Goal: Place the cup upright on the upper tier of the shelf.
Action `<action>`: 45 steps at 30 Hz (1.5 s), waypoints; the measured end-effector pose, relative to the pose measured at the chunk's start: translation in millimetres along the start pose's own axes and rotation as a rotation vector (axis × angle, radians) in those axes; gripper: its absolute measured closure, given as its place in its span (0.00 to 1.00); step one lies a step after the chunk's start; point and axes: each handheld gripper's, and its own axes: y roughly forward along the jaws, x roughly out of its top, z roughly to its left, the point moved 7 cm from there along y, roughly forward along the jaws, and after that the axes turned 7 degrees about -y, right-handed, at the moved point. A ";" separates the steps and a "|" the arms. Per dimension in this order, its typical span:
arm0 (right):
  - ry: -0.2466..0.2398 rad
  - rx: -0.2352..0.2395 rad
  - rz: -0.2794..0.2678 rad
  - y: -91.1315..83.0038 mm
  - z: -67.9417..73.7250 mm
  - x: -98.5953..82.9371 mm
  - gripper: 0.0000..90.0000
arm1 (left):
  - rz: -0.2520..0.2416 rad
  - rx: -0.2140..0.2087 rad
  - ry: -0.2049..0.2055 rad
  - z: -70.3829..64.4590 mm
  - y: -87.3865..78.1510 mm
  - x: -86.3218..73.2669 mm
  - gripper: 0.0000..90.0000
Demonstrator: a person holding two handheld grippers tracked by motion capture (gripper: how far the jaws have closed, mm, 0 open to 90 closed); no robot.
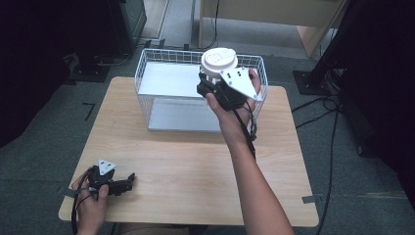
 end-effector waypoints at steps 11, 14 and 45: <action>0.016 -0.001 0.042 41.7 -3.1 -4.2 0.17 | -0.001 0.000 -0.003 -0.2 0.2 0.2 0.03; 0.000 -0.008 0.061 55.9 -2.7 -8.5 0.17 | -0.003 0.000 -0.003 -0.2 0.3 0.2 0.03; 0.059 -0.077 0.095 117.6 -8.9 -18.3 0.17 | -0.001 -0.001 -0.003 -0.3 0.2 0.1 0.03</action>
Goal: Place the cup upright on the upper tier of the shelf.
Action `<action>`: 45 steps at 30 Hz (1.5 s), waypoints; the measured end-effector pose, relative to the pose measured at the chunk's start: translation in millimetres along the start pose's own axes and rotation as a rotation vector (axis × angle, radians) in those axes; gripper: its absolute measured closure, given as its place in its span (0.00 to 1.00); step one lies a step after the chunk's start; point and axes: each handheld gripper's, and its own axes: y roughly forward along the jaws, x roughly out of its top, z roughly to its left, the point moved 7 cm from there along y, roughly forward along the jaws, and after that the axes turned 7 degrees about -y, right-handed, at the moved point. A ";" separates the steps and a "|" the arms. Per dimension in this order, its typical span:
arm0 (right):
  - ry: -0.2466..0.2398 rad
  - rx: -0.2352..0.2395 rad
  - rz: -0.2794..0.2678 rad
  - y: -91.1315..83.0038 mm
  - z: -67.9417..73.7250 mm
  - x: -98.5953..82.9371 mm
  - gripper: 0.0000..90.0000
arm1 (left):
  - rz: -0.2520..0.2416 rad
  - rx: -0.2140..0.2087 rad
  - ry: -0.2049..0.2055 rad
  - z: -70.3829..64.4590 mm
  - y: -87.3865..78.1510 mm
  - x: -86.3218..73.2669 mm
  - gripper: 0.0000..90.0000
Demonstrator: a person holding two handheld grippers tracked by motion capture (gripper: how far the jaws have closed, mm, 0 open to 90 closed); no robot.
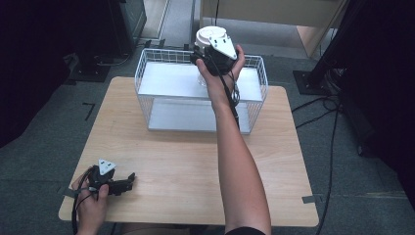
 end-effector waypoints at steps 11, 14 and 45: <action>0.001 0.112 0.084 -3.9 -2.6 -10.2 0.04 | 0.000 0.000 0.000 0.0 0.0 0.0 0.03; -0.001 0.127 0.090 -5.5 -1.9 -14.1 0.03 | 0.000 -0.001 -0.001 -0.2 0.0 0.0 0.03; -0.085 0.167 0.108 -106.1 -33.1 -96.3 0.00 | -0.001 0.001 0.002 0.1 0.1 -0.1 0.03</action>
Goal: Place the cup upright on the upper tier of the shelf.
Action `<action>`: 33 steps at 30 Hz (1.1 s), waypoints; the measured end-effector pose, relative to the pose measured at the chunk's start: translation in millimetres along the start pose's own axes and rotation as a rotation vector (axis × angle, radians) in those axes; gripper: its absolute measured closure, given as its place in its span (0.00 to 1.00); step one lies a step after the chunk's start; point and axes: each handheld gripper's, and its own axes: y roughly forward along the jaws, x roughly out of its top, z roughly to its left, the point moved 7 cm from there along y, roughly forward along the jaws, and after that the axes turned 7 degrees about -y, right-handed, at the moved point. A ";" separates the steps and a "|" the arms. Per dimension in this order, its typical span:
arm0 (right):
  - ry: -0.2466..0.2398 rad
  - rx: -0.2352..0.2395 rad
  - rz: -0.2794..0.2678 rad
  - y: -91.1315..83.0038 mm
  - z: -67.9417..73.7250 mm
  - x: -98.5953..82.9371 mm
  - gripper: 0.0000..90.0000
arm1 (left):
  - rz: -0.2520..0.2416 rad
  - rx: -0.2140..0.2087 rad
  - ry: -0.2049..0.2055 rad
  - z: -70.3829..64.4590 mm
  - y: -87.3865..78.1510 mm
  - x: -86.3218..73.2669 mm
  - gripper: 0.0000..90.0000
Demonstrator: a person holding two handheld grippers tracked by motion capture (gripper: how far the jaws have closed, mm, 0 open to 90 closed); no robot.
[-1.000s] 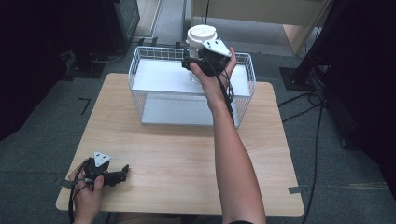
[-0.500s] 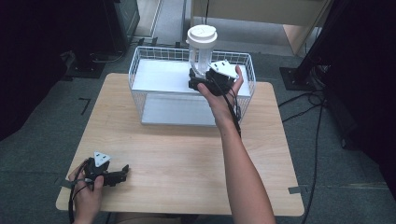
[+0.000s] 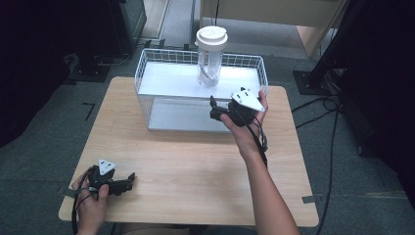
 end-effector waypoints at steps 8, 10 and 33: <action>-0.017 -0.019 0.010 -27.7 -8.5 -25.4 0.00 | 0.000 0.000 -0.001 0.0 0.0 0.0 0.03; -0.007 -0.025 0.015 -35.5 -12.3 -33.4 0.00 | -0.001 0.000 -0.001 -0.1 0.1 0.0 0.03; 0.076 -0.124 0.118 -96.3 -58.0 -120.0 0.00 | 0.000 -0.001 -0.003 -0.3 0.0 -0.1 0.03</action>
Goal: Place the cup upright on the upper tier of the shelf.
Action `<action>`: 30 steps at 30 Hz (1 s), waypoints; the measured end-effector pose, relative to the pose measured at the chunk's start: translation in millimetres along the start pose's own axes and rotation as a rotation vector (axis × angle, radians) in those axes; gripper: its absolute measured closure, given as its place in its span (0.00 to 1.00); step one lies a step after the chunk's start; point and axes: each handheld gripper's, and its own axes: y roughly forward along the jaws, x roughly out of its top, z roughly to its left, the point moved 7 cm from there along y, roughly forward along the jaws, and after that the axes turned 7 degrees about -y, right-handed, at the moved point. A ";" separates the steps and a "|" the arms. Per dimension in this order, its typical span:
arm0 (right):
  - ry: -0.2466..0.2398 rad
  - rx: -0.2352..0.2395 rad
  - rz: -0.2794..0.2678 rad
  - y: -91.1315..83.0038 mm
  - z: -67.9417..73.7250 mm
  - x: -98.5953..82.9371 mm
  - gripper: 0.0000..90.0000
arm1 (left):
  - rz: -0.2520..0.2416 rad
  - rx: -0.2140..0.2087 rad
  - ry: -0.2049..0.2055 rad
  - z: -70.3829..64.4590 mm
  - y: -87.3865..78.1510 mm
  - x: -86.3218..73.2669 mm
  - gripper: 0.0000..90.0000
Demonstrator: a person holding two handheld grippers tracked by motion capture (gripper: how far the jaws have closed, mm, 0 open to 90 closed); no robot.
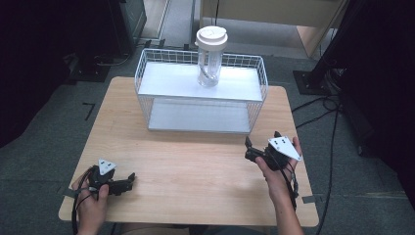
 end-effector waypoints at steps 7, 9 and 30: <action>0.018 -0.047 0.047 -16.2 -24.3 -32.4 0.00 | 0.000 0.000 0.001 0.1 0.0 0.0 0.03; 0.025 -0.055 0.057 -19.9 -29.2 -40.2 0.00 | -0.001 0.000 0.000 0.0 0.0 0.1 0.03; 0.060 -0.160 0.269 -71.9 -87.8 -135.8 0.00 | -0.001 0.001 0.001 0.1 0.0 0.1 0.03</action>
